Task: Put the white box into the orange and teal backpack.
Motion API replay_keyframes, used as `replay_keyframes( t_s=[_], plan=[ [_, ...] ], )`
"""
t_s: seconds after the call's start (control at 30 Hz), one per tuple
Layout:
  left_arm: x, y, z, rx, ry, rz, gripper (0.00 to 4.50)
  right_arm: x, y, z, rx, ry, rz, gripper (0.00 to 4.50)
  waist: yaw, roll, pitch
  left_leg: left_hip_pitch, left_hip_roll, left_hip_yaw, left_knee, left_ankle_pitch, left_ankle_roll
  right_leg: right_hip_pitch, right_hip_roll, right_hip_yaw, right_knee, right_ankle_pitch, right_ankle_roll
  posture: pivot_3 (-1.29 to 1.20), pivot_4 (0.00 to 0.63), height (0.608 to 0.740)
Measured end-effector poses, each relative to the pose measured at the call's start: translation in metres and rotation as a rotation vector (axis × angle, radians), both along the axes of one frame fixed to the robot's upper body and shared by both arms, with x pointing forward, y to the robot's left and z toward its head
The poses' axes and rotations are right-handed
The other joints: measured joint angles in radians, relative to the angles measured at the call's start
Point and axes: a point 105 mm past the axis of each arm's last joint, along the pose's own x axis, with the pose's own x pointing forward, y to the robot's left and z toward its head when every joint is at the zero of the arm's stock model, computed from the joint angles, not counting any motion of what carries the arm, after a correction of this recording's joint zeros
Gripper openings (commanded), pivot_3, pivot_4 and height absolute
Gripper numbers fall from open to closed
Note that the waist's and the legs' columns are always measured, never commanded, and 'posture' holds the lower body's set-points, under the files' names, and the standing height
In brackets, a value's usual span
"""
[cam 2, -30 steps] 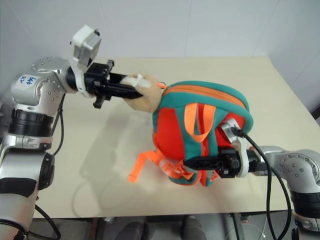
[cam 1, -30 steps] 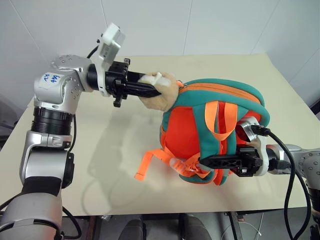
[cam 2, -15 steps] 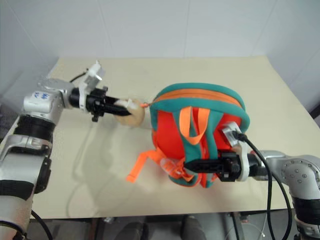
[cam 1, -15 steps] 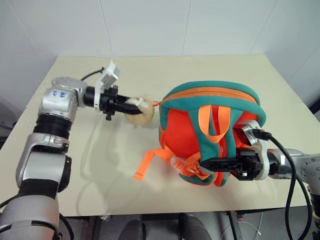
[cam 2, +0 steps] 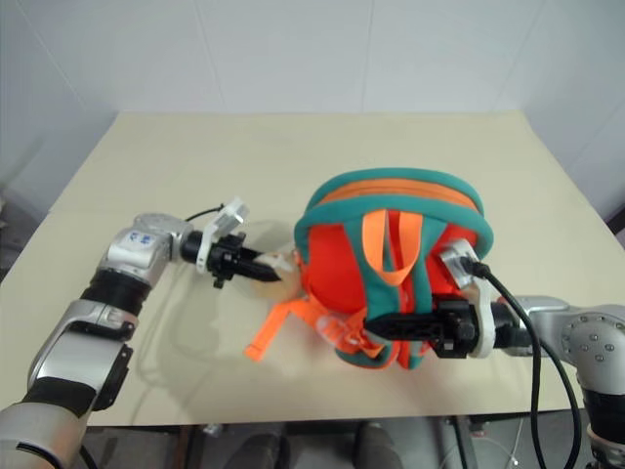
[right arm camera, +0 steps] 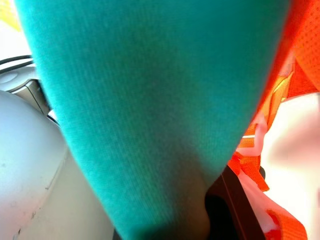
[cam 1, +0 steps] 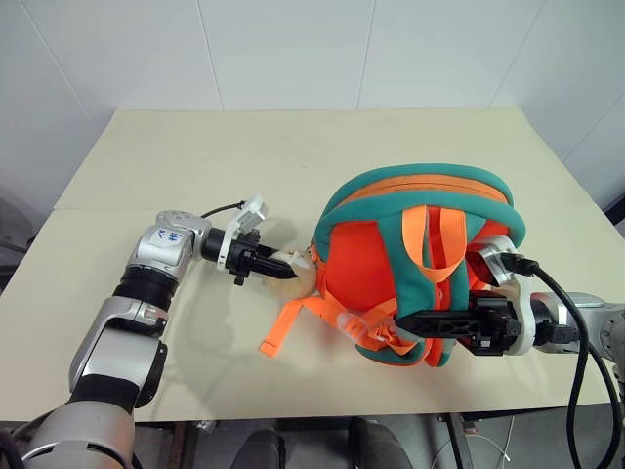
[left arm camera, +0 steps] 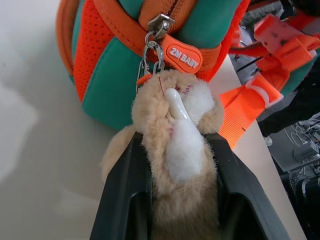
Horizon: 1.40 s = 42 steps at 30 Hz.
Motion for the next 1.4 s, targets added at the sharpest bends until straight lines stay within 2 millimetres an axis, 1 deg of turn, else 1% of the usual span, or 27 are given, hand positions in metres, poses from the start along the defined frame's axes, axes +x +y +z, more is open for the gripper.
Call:
replay_keyframes(
  t_s=[0.07, 0.13, 0.2, 0.23, 0.3, 0.37, 0.43, 0.47, 0.53, 0.6, 0.63, 0.7, 0.77, 0.93, 1.03, 1.13, 1.2, 1.27, 1.33, 1.4],
  plan=[
    [0.000, 0.002, 0.000, -0.016, -0.036, 0.015, 0.88, 0.001, 0.000, 0.002, -0.002, -0.011, -0.002, 0.59, 0.000, 0.000, 0.000, 0.000, 0.000, 0.000, 0.000, 0.000, 0.000, 0.000, -0.001, 0.000, 0.000, 0.000, 0.000, 0.00, 0.150, 0.740],
    [-0.003, 0.003, 0.002, -0.021, -0.084, 0.013, 0.87, 0.010, 0.000, 0.007, 0.003, -0.042, -0.034, 1.29, -0.001, 0.000, 0.000, 0.000, 0.000, 0.000, 0.000, 0.000, 0.000, 0.000, -0.001, 0.000, 0.000, 0.000, 0.000, 0.00, 0.150, 0.740],
    [-0.008, 0.005, 0.007, -0.018, -0.135, -0.004, 1.54, 0.017, 0.001, 0.014, 0.031, -0.077, -0.068, 1.83, -0.003, 0.000, 0.000, 0.000, 0.000, 0.000, 0.000, 0.000, 0.000, 0.000, -0.001, 0.000, 0.000, 0.000, 0.000, 0.00, 0.150, 0.740],
    [-0.013, 0.008, 0.009, -0.006, -0.160, -0.013, 1.73, 0.019, 0.001, 0.017, 0.037, -0.096, -0.077, 2.19, -0.004, 0.000, 0.000, 0.000, 0.000, 0.000, -0.001, 0.000, 0.000, -0.001, -0.001, 0.001, 0.000, 0.000, 0.000, 0.00, 0.150, 0.740],
    [-0.020, 0.018, 0.013, 0.032, -0.207, -0.016, 2.43, 0.021, -0.003, 0.024, 0.041, -0.135, -0.100, 2.87, -0.003, 0.000, 0.000, 0.000, 0.001, 0.000, -0.003, 0.000, 0.000, -0.003, -0.001, 0.002, 0.000, 0.000, 0.000, 0.00, 0.150, 0.740],
    [-0.028, 0.028, 0.015, 0.058, -0.251, -0.006, 3.03, 0.022, -0.009, 0.024, 0.010, -0.168, -0.123, 3.52, -0.003, 0.000, 0.000, 0.000, 0.000, 0.002, -0.005, 0.000, 0.000, -0.003, -0.001, 0.002, -0.001, 0.000, 0.000, 0.00, 0.150, 0.740],
    [-0.033, 0.038, 0.013, 0.064, -0.262, 0.029, 3.64, 0.023, -0.018, 0.024, -0.026, -0.216, -0.162, 4.22, -0.002, 0.000, 0.000, 0.000, 0.000, 0.004, -0.006, 0.000, 0.000, -0.004, -0.001, 0.003, -0.002, 0.000, 0.000, 0.00, 0.150, 0.740],
    [-0.036, 0.043, 0.011, 0.058, -0.258, 0.050, 3.93, 0.023, -0.022, 0.024, -0.046, -0.234, -0.175, 4.48, -0.001, 0.000, 0.000, 0.000, 0.000, 0.005, -0.006, 0.000, 0.000, -0.004, -0.001, 0.003, -0.002, 0.000, 0.000, 0.00, 0.150, 0.740],
    [-0.042, 0.048, 0.008, 0.032, -0.262, 0.087, 4.49, 0.023, -0.033, 0.025, -0.094, -0.273, -0.199, 4.50, -0.001, 0.000, 0.000, -0.001, 0.000, 0.006, -0.006, 0.000, 0.000, -0.004, -0.001, 0.004, -0.003, 0.000, 0.000, 0.00, 0.150, 0.740],
    [-0.049, 0.049, 0.010, 0.001, -0.279, 0.106, 4.49, 0.024, -0.046, 0.026, -0.140, -0.291, -0.227, 4.50, 0.002, 0.000, 0.000, 0.000, 0.000, 0.006, -0.006, 0.000, 0.000, -0.004, -0.001, 0.004, -0.003, 0.000, 0.000, 0.00, 0.150, 0.740],
    [-0.053, 0.051, 0.012, -0.021, -0.284, 0.121, 4.49, 0.025, -0.061, 0.025, -0.175, -0.293, -0.268, 4.50, 0.005, 0.000, 0.000, 0.000, 0.000, 0.006, -0.006, 0.000, 0.001, -0.004, -0.002, 0.004, -0.003, 0.000, 0.000, 0.00, 0.150, 0.740],
    [-0.057, 0.053, 0.013, -0.043, -0.277, 0.150, 4.49, 0.025, -0.077, 0.022, -0.219, -0.290, -0.306, 4.50, 0.010, -0.001, 0.000, 0.000, 0.000, 0.007, -0.005, 0.000, 0.001, -0.004, -0.001, 0.005, -0.003, 0.000, 0.000, 0.00, 0.150, 0.740],
    [-0.062, 0.055, 0.013, -0.063, -0.274, 0.171, 4.49, 0.024, -0.088, 0.014, -0.273, -0.305, -0.318, 4.50, 0.011, -0.001, 0.000, 0.001, 0.001, 0.008, -0.006, 0.000, 0.001, -0.004, -0.001, 0.005, -0.002, 0.000, 0.000, 0.00, 0.150, 0.740],
    [-0.074, 0.056, 0.001, -0.069, -0.249, 0.213, 4.49, 0.024, -0.121, -0.012, -0.462, -0.427, -0.330, 4.50, 0.008, -0.001, 0.000, 0.002, 0.001, 0.010, -0.005, 0.000, 0.001, -0.004, -0.001, 0.006, -0.002, 0.000, 0.000, 0.00, 0.150, 0.740],
    [-0.076, 0.054, 0.005, -0.083, -0.272, 0.226, 4.49, 0.024, -0.133, -0.024, -0.545, -0.469, -0.305, 4.50, 0.006, -0.001, 0.000, 0.003, 0.001, 0.010, -0.004, 0.000, 0.000, -0.004, -0.001, 0.007, -0.003, 0.001, 0.000, 0.00, 0.150, 0.740],
    [-0.079, 0.054, 0.004, -0.079, -0.291, 0.223, 4.49, 0.026, -0.143, -0.028, -0.610, -0.535, -0.286, 4.50, 0.002, 0.000, 0.000, 0.006, 0.001, 0.010, -0.004, 0.000, 0.000, -0.001, -0.001, 0.007, -0.003, 0.001, -0.001, 0.00, 0.150, 0.740],
    [-0.082, 0.055, -0.001, -0.073, -0.279, 0.222, 4.49, 0.029, -0.148, -0.027, -0.642, -0.592, -0.281, 4.50, -0.003, 0.000, 0.000, 0.012, 0.001, 0.011, -0.007, 0.000, 0.000, 0.004, -0.001, 0.007, -0.006, 0.001, -0.001, 0.00, 0.150, 0.740],
    [-0.086, 0.055, -0.004, -0.063, -0.274, 0.214, 4.49, 0.035, -0.152, -0.020, -0.661, -0.653, -0.288, 4.50, -0.007, 0.000, 0.000, 0.019, 0.001, 0.012, -0.012, 0.000, 0.000, 0.011, -0.001, 0.007, -0.010, 0.001, -0.002, 0.00, 0.150, 0.740],
    [-0.089, 0.055, -0.004, -0.055, -0.283, 0.197, 4.49, 0.039, -0.156, -0.015, -0.673, -0.698, -0.298, 4.50, -0.009, 0.000, 0.000, 0.020, 0.003, 0.012, -0.013, 0.000, 0.000, 0.011, 0.000, 0.007, -0.011, 0.001, -0.003, 0.00, 0.150, 0.740],
    [-0.092, 0.056, -0.006, -0.049, -0.284, 0.186, 4.49, 0.040, -0.160, -0.014, -0.679, -0.704, -0.306, 4.50, -0.007, 0.000, 0.000, 0.019, 0.005, 0.012, -0.014, 0.000, -0.001, 0.010, 0.001, 0.006, -0.011, 0.001, -0.004, 0.00, 0.150, 0.740]
  ],
)
